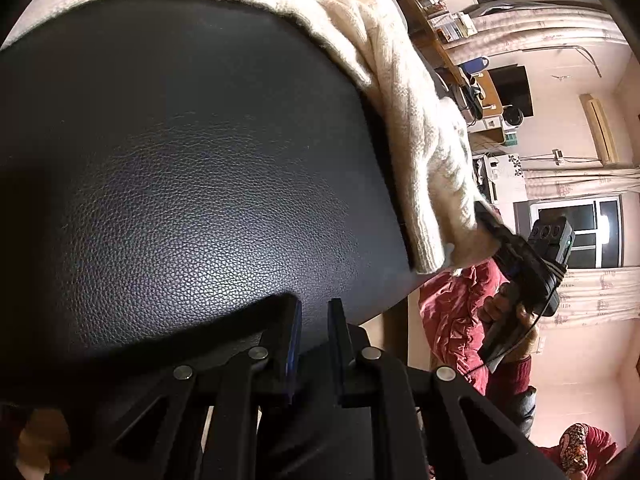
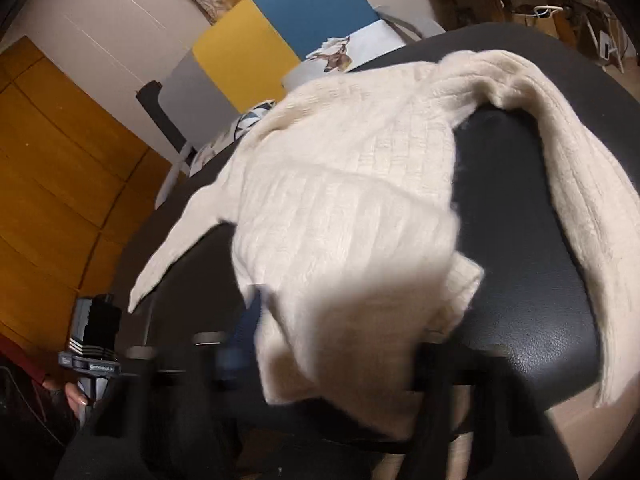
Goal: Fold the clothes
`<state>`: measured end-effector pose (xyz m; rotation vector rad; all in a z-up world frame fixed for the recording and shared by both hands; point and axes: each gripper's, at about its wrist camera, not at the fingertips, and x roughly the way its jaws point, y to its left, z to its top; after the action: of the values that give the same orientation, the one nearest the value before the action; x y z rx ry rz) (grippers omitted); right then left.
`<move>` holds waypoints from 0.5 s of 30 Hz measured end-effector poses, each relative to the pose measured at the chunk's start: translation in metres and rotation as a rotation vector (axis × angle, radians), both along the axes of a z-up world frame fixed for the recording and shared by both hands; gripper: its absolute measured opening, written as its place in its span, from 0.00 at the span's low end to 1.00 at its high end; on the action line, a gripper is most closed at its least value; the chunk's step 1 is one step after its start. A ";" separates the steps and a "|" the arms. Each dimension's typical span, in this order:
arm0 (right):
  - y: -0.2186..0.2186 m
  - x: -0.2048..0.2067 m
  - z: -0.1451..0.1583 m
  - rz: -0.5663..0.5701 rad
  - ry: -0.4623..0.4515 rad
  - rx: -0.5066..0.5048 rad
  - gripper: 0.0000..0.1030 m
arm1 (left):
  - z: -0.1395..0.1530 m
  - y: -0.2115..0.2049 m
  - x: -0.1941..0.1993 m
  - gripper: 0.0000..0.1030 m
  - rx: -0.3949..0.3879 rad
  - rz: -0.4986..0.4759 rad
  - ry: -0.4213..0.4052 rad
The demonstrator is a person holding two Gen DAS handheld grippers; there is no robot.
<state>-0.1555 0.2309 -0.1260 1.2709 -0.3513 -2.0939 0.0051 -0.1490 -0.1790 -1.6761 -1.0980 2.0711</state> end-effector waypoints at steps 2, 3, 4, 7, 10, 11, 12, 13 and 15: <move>-0.003 0.002 0.008 -0.004 0.020 0.044 0.07 | 0.000 -0.001 0.000 0.11 0.001 0.003 0.001; -0.005 0.002 0.011 -0.007 0.029 0.067 0.07 | 0.000 -0.002 -0.001 0.11 0.004 0.006 0.005; -0.007 0.003 0.015 -0.009 0.039 0.089 0.07 | 0.000 -0.003 -0.001 0.11 0.007 0.008 0.009; -0.011 0.006 0.028 -0.015 0.071 0.154 0.07 | 0.002 -0.005 -0.009 0.11 0.010 0.005 0.028; -0.009 -0.002 0.070 -0.034 0.161 0.194 0.07 | 0.010 -0.001 -0.024 0.11 0.023 -0.001 0.055; -0.007 -0.007 0.085 -0.049 0.198 0.216 0.07 | 0.013 0.001 -0.030 0.11 0.025 -0.005 0.066; -0.005 -0.012 0.099 -0.066 0.233 0.241 0.07 | 0.015 0.003 -0.036 0.11 0.028 -0.008 0.076; -0.001 -0.023 0.108 -0.098 0.255 0.279 0.07 | 0.018 0.006 -0.042 0.11 0.030 -0.011 0.086; 0.007 -0.044 0.126 -0.161 0.296 0.355 0.07 | 0.023 0.010 -0.053 0.11 0.036 -0.017 0.105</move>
<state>-0.1999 0.2381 0.0004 1.1267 0.0551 -2.5221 -0.0483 -0.1385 -0.1557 -1.5356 -1.0772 2.0904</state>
